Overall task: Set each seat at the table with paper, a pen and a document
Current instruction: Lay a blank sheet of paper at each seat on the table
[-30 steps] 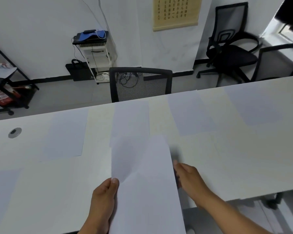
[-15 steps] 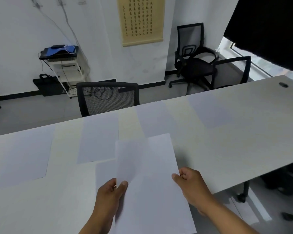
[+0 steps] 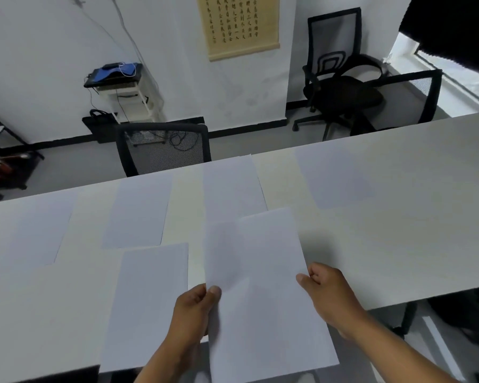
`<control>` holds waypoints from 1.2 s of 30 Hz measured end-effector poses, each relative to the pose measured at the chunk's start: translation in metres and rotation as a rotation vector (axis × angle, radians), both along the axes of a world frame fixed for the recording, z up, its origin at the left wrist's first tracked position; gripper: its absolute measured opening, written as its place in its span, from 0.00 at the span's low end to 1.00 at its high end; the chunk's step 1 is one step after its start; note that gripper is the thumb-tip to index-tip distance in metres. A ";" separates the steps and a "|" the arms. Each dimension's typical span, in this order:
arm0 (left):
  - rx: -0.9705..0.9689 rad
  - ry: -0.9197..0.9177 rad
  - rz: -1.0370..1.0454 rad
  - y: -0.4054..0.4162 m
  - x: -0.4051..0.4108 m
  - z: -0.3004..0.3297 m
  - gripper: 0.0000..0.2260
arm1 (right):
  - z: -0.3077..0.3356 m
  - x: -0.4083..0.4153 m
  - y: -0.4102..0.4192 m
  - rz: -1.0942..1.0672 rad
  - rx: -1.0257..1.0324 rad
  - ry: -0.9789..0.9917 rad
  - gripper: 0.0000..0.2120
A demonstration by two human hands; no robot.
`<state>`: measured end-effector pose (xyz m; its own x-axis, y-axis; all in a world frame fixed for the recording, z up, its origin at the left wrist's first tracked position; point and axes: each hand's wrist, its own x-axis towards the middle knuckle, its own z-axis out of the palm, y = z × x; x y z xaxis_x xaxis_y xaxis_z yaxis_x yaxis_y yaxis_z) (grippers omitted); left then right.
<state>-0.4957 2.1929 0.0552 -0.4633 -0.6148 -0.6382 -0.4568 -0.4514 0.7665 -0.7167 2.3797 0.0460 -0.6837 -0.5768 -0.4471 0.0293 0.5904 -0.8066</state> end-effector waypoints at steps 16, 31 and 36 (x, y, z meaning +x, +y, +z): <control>0.011 -0.080 0.110 0.005 -0.016 -0.033 0.17 | -0.057 -0.062 0.023 0.086 0.217 0.083 0.22; -0.045 -0.134 0.226 -0.029 -0.007 -0.026 0.14 | -0.099 -0.108 0.024 0.061 0.482 0.231 0.19; -0.025 -0.128 0.295 -0.037 -0.004 -0.019 0.13 | -0.097 -0.108 0.017 0.065 0.531 0.285 0.17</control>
